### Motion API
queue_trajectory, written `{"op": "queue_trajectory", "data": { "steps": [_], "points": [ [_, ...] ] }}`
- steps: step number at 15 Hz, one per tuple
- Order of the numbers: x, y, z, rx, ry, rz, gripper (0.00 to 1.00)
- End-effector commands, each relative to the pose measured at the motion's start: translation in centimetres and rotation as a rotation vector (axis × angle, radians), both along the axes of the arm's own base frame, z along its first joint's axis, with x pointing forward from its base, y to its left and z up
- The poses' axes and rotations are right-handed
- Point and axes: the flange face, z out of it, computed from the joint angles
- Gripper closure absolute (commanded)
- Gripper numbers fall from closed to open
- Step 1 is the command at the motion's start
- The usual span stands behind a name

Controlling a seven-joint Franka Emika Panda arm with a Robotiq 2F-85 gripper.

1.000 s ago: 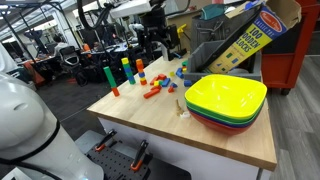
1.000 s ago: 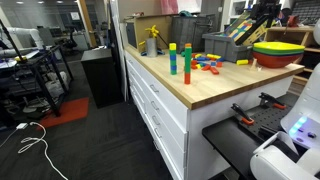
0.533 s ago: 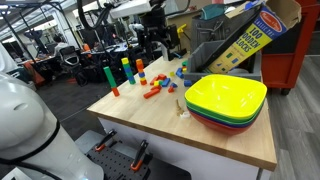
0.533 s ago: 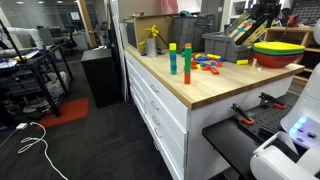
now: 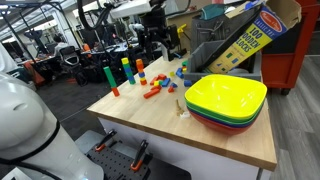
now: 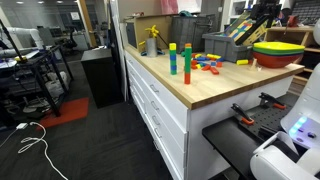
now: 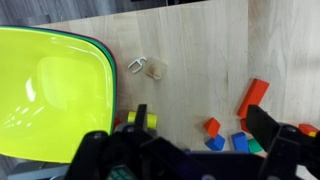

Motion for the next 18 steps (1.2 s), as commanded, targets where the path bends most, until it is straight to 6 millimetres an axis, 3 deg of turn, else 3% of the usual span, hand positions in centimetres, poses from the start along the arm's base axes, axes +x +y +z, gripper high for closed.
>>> {"op": "queue_trajectory", "data": {
  "steps": [1,5,13,16,18],
  "points": [
    [0.6,-0.3,-0.7,-0.005,0.011,-0.06,0.0],
    [2.6,2.8,-2.0,0.026,0.028,-0.145,0.0],
    [9.7,14.6,-4.1,0.079,0.009,-0.407,0.0],
    [12.6,16.7,-5.0,0.075,0.006,-0.546,0.0],
    [14.5,16.7,-5.6,0.065,0.013,-0.634,0.0]
  ]
}}
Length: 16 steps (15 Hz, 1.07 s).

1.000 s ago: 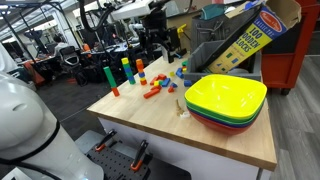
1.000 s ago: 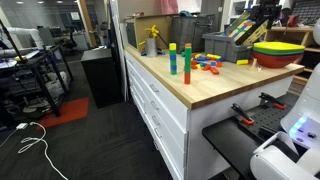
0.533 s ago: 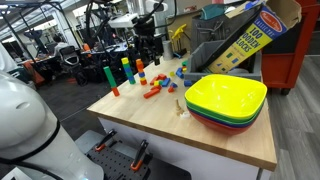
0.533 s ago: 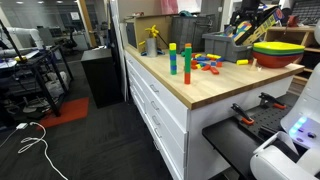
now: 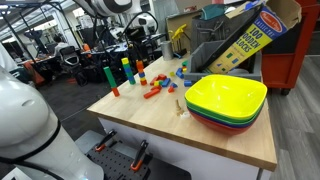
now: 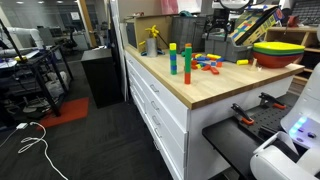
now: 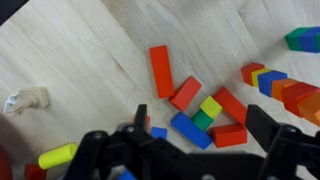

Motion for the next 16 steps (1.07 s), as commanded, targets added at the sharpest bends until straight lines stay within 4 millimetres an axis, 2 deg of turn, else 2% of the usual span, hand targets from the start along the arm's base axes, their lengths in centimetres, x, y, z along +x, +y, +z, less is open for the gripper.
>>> {"op": "queue_trajectory", "data": {
  "steps": [1,4,8,16],
  "points": [
    [4.0,-0.4,-0.7,0.006,0.012,-0.156,0.0],
    [6.5,-1.3,-1.6,0.015,0.023,-0.249,0.0],
    [9.2,-3.0,-3.8,0.013,0.043,-0.366,0.0],
    [10.6,-7.0,-11.4,-0.014,0.107,-0.551,0.0]
  ]
}}
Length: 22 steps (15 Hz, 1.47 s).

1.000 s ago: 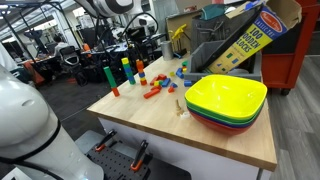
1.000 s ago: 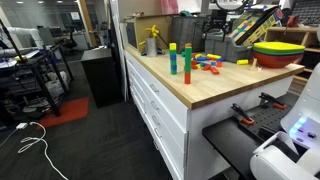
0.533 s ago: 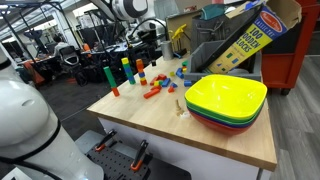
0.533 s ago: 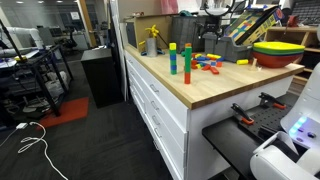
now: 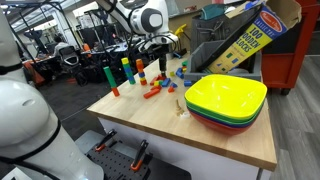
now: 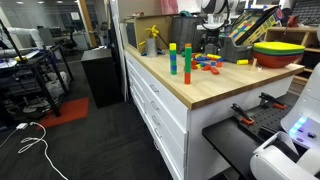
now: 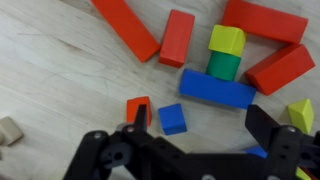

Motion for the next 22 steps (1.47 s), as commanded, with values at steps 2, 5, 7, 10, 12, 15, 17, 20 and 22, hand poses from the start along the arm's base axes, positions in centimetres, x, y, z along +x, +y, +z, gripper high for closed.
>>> {"op": "queue_trajectory", "data": {
  "steps": [2,5,7,10,12,15,17,20,22],
  "points": [
    [1.1,-2.6,-2.7,-0.029,-0.005,-0.101,0.0],
    [1.2,-4.9,-3.6,-0.056,-0.018,-0.144,0.0],
    [1.3,-6.1,-4.0,-0.073,-0.022,-0.159,0.0],
    [1.8,-6.9,-4.8,-0.097,-0.023,-0.162,0.0],
    [2.2,-6.7,-5.3,-0.109,-0.018,-0.155,0.0],
    [3.0,-6.0,-6.1,-0.14,-0.021,-0.145,0.26],
    [3.4,-5.5,-6.2,-0.169,-0.027,-0.143,0.42],
    [3.9,-5.0,-6.0,-0.209,-0.042,-0.142,0.64],
    [3.6,-4.7,-6.0,-0.228,-0.04,-0.132,0.8]
  ]
}}
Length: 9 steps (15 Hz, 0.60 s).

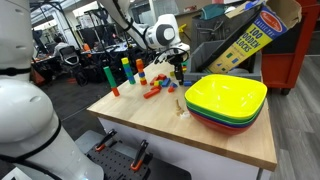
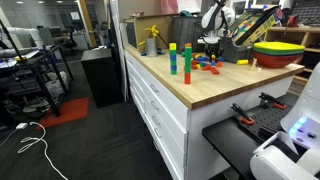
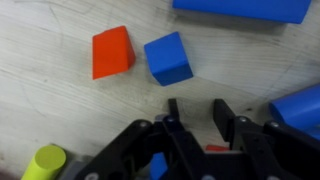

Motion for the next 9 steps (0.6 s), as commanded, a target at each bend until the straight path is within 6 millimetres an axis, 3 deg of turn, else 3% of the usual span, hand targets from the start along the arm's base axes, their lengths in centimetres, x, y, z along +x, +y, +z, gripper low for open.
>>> {"op": "queue_trajectory", "data": {
  "steps": [1,4,9],
  "points": [
    [0.0,0.3,0.3,-0.049,-0.006,0.007,0.42],
    [-0.7,1.2,-0.7,-0.049,0.022,0.021,0.35],
    [-1.3,0.8,-1.5,-0.069,0.036,0.016,0.0]
  ]
}}
